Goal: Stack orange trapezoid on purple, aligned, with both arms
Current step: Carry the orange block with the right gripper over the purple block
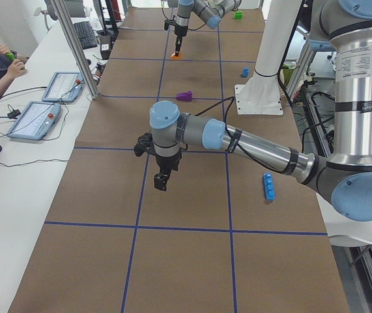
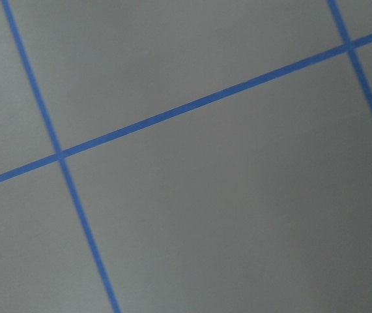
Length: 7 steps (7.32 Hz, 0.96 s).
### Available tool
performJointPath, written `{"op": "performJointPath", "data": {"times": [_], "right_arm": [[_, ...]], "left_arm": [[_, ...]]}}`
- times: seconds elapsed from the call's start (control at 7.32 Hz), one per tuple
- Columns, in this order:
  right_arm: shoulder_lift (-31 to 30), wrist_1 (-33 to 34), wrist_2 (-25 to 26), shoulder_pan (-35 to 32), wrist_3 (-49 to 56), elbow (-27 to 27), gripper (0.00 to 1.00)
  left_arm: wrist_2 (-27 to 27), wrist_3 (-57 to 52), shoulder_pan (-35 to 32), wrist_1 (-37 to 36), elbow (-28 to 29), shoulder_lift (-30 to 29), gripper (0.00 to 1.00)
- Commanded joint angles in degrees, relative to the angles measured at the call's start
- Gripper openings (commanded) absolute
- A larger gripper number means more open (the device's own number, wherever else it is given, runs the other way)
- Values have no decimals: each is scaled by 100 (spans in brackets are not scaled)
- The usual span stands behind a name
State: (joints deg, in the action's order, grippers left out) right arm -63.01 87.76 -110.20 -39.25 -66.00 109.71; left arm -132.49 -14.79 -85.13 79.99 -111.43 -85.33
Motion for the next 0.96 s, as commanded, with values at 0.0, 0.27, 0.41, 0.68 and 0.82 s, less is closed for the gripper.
{"op": "performJointPath", "data": {"times": [0.0, 0.27, 0.41, 0.68, 0.82], "right_arm": [[1051, 680, 400, 714, -884, -273, 0], [1833, 759, 805, 1102, -1571, -1202, 0], [2028, 751, 999, 1252, -1713, -1607, 0], [2109, 751, 1088, 1341, -1723, -1812, 0], [2083, 760, 1149, 1411, -1715, -1813, 0]], "left_arm": [[-58, -305, -188, -27, 157, 34, 100], [-93, -305, -188, -10, 122, 156, 100], [-93, -296, -188, -9, 105, 174, 100], [-111, -305, -188, -9, 104, 174, 100], [-111, -305, -188, -1, 104, 174, 100]]}}
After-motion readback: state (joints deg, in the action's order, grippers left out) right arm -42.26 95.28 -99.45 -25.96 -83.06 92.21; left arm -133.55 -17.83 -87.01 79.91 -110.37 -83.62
